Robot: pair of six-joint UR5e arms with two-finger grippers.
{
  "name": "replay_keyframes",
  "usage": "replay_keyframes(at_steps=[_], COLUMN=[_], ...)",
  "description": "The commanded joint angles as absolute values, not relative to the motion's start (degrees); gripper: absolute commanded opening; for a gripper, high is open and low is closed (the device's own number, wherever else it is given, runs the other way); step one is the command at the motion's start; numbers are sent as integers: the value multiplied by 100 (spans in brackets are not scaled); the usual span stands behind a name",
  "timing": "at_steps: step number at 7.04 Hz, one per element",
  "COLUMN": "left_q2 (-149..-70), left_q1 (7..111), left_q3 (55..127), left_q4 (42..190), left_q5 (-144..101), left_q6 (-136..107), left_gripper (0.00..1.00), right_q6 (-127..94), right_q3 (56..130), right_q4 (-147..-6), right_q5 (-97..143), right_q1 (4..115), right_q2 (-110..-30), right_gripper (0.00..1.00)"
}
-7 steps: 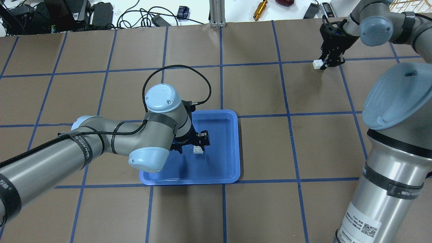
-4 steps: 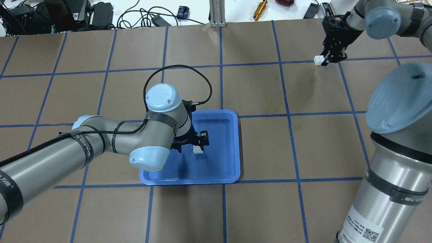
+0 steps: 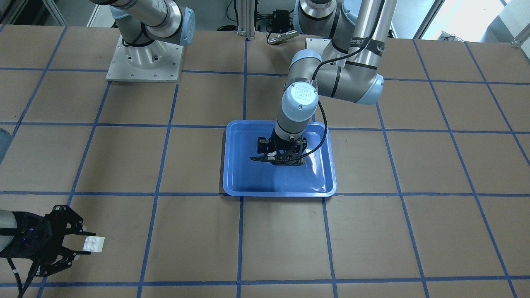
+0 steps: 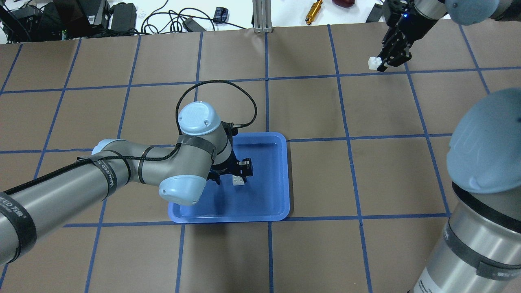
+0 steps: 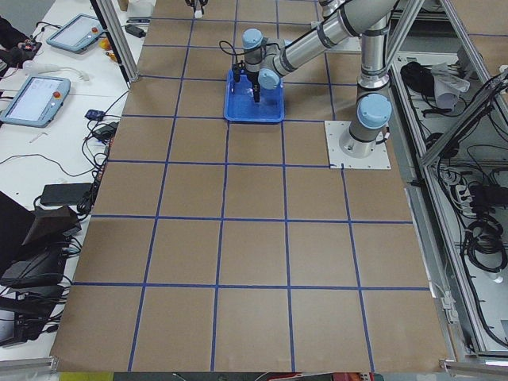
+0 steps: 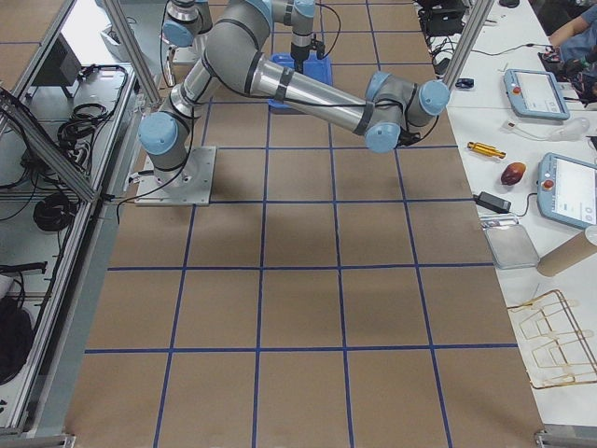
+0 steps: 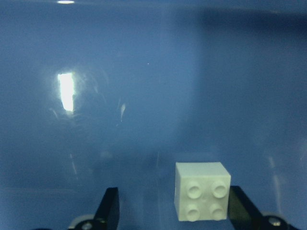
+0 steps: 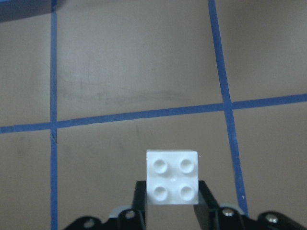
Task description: Assemble white blocks and place on blue tray
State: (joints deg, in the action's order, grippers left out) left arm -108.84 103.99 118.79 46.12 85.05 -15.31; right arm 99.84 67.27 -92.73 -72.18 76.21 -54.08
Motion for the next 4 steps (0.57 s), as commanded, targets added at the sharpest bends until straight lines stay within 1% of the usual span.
replay_keyframes(at_steps=[1,2,4], left_q2=[-10934,-10916,-10890], left_q1=[10354,10354,10345], left_q3=[11717,11733,11716], left_q4=[4614,4632,4667], left_q5=[8578,8578,8578], left_q6=[-1433,-1433,-1424], left_gripper=[82,83,83], right_q6=[9703,9712,9327], right_q3=[7484,7958,8636], right_q4=[-9184,-9324,-9571], right_q5=[-7181,-7172,-7189], right_q1=[7795,7831,8067], right_q2=[-6062,-6360,-7002], right_gripper=[0,0,0])
